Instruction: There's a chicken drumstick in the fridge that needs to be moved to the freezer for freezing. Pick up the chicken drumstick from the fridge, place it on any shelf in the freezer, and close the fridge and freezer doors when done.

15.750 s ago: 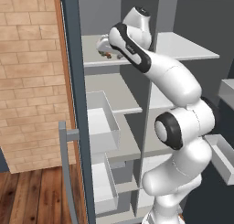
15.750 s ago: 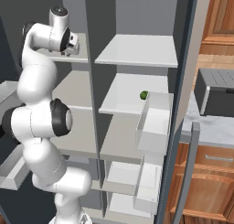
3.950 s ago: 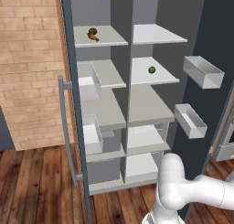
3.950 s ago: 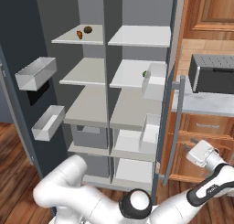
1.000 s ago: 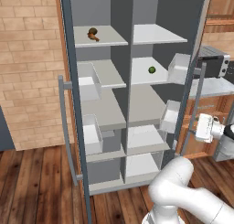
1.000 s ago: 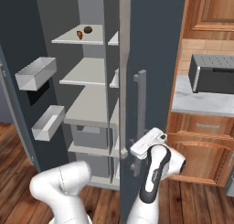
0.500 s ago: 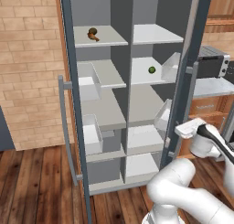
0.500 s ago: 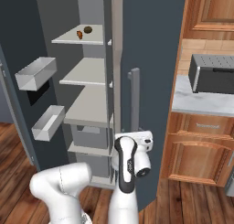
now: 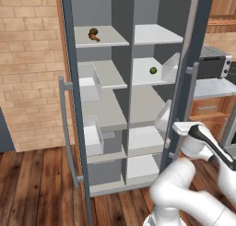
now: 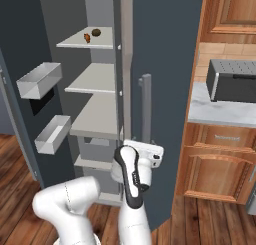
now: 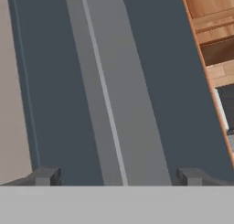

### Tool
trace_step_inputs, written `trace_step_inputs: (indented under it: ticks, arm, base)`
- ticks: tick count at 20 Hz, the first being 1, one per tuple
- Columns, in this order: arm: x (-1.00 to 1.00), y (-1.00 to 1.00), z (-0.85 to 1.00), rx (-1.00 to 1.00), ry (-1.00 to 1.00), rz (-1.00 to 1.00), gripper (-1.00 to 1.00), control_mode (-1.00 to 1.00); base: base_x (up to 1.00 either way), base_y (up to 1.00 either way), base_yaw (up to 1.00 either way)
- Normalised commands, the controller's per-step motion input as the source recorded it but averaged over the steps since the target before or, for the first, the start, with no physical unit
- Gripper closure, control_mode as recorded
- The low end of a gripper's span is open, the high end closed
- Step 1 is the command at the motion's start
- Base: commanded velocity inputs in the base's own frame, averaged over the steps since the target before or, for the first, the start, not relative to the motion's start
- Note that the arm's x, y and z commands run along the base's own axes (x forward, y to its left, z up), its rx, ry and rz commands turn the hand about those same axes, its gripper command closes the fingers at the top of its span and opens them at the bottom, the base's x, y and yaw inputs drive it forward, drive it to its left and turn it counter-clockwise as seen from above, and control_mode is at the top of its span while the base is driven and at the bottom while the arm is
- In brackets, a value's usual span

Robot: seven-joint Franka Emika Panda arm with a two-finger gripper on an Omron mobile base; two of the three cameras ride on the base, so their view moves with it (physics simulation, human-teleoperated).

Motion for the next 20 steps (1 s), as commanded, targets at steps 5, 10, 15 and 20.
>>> trace_step_inputs:
  ticks: [5, 10, 15, 20]
  arm:
    - [0.0, 1.0, 0.0, 0.13, -0.04, -0.15, -1.0, -1.0]
    - [0.1, 1.0, 0.0, 0.15, -0.02, -0.07, -1.0, -1.0]
    - [0.15, 1.0, 0.0, 0.18, 0.0, 0.0, -1.0, -1.0]
    - [0.32, 0.77, 0.17, 0.12, 0.0, 0.0, -1.0, -1.0]
  base:
    - [0.0, 0.0, 0.0]
    - [0.0, 0.0, 0.0]
    - [0.0, 0.0, 0.0]
    - [0.0, 0.0, 0.0]
